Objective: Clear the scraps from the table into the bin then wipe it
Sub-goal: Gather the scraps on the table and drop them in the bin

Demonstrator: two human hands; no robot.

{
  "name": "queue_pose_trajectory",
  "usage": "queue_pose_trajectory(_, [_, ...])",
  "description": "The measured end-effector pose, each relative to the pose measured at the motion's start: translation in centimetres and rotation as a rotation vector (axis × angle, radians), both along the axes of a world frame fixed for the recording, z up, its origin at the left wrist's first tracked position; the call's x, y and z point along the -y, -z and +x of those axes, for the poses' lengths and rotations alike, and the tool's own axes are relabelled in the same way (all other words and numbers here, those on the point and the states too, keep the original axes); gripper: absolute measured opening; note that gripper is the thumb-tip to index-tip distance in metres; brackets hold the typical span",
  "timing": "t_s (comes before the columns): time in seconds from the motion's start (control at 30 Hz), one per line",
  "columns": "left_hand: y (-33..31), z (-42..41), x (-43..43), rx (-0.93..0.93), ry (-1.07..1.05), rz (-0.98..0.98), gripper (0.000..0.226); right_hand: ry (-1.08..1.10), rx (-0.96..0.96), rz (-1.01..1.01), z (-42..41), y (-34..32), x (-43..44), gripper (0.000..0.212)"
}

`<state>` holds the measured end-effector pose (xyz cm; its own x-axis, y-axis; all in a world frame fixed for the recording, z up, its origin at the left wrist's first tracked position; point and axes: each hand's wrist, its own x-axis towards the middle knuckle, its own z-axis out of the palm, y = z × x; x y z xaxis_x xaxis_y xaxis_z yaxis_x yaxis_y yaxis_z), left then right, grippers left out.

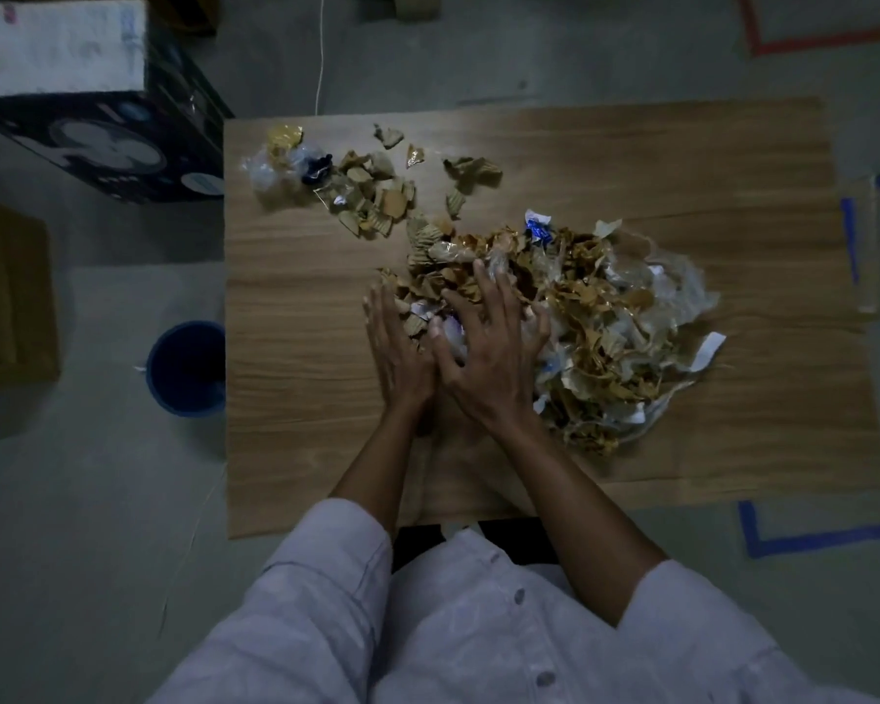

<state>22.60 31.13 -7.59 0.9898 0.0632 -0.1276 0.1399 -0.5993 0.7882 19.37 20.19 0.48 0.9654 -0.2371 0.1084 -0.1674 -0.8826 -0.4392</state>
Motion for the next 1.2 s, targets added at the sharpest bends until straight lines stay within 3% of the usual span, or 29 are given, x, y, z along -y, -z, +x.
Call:
queue_pose_trajectory(0.2, [1.1, 3.9, 0.6, 0.115, 0.250, 0.234, 0.070, 0.031, -0.020, -0.019, 1.6, 1.3, 1.5, 0.040])
queue_pose_trajectory(0.3, [1.4, 3.7, 1.1, 0.177, 0.275, 0.388, 0.054, 0.052, -0.102, 0.033, 1.6, 2.4, 2.0, 0.042])
queue_pose_trajectory(0.43, [1.6, 3.3, 1.6, 0.253, 0.260, 0.417, 0.027, 0.042, -0.110, 0.043, 1.2, 3.2, 2.5, 0.045])
queue_pose_trajectory(0.53, [1.9, 3.5, 1.3, 0.219, 0.258, 0.331, 0.018, 0.035, -0.097, 0.114, 1.4, 2.7, 2.8, 0.043])
queue_pose_trajectory(0.67, [-2.7, 4.6, 2.7, 0.243, -0.019, 0.000, 0.024, 0.043, 0.002, 0.257, 1.7, 1.4, 3.0, 0.043])
queue_pose_trajectory(0.8, [-7.3, 4.7, 3.9, 0.282, 0.004, -0.282, 0.020, 0.071, 0.096, 0.352, 1.9, -0.7, 3.2, 0.045])
queue_pose_trajectory(0.97, [-9.7, 5.5, 6.7, 0.105, 0.007, -0.626, 0.029, 0.119, 0.217, 0.415, 1.7, -1.7, 3.3, 0.039])
queue_pose_trajectory(1.1, [-8.6, 5.4, 8.6, 0.115, 0.042, -0.512, 0.033, 0.193, 0.317, 0.341, 1.1, -1.3, 4.0, 0.035])
queue_pose_trajectory(1.2, [-7.0, 4.6, 9.5, 0.119, 0.064, -0.367, 0.011, 0.166, 0.269, 0.294, 0.9, -0.5, 4.8, 0.044])
